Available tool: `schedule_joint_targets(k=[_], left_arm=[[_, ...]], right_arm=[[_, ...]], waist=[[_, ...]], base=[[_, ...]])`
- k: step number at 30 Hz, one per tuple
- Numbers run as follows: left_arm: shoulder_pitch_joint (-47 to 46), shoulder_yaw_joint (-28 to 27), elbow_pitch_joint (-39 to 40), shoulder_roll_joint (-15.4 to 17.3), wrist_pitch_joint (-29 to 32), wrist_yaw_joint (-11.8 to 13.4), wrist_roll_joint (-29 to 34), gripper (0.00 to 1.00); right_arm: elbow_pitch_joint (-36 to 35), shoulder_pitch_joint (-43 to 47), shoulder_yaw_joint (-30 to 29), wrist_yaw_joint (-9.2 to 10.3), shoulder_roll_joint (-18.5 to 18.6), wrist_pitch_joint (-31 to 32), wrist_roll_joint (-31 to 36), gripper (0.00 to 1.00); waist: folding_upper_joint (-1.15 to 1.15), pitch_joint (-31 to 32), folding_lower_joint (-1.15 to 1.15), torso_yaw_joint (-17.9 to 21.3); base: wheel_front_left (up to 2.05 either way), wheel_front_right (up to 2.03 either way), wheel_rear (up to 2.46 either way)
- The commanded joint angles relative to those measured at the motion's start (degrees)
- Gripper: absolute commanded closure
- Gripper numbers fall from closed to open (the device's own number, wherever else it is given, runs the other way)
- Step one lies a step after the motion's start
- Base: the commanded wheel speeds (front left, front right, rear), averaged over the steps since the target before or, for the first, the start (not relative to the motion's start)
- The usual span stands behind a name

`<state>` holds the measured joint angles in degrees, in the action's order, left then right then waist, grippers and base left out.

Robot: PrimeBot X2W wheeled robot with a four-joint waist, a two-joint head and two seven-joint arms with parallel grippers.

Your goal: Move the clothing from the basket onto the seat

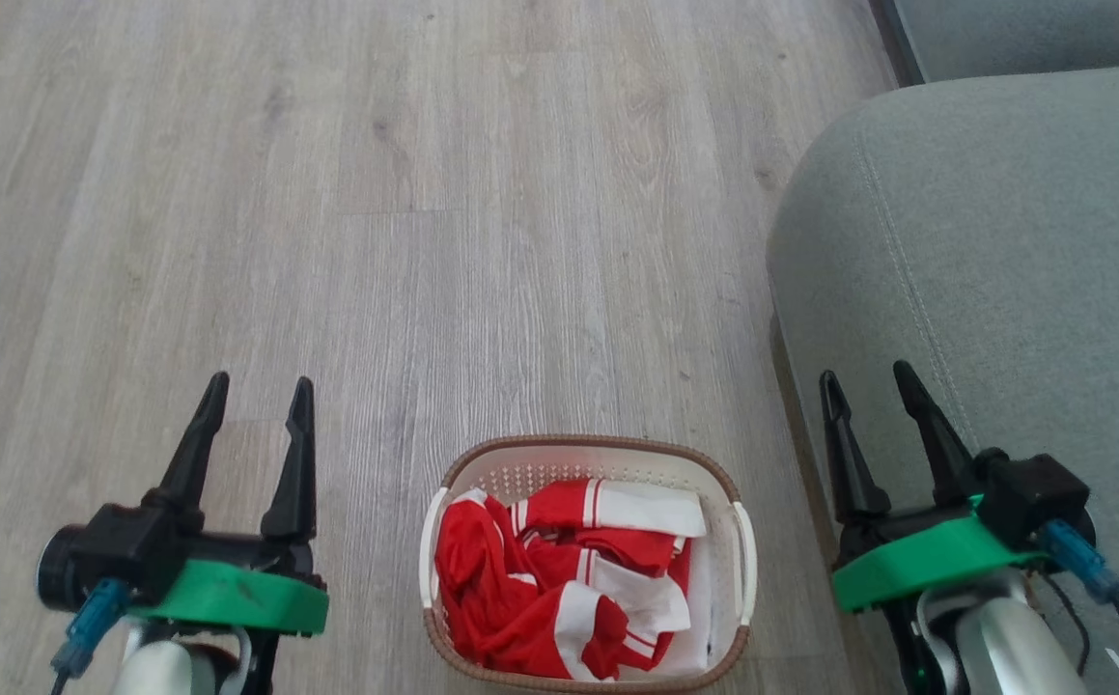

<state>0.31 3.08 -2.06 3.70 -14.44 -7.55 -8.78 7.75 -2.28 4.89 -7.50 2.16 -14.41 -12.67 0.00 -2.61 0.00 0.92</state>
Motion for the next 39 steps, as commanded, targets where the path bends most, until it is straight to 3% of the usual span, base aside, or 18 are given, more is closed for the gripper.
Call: schedule_joint_targets(k=[1,26,39], left_arm=[[-2.9,-1.7,1.7,1.2,-0.6,0.1,-0.1,0.00],[-8.6,1.5,-0.9,3.2,-0.6,0.1,-3.1,0.00],[-16.5,7.2,-10.8,5.6,-0.6,0.1,-6.9,0.00]], right_arm=[[-1.7,-3.2,1.1,0.01,0.7,-0.6,-0.2,0.00],[-4.1,-7.0,-0.3,0.01,0.7,-0.6,1.0,0.00],[-6.2,-11.2,-1.1,0.01,0.7,-0.6,1.1,0.00]], waist=[[0.00,-0.2,0.00,0.2],[0.00,-11.3,0.00,3.6],[0.00,-19.7,0.00,5.3]], base=[[0.00,0.00,0.00],[0.00,0.00,0.00],[0.00,0.00,0.00]])
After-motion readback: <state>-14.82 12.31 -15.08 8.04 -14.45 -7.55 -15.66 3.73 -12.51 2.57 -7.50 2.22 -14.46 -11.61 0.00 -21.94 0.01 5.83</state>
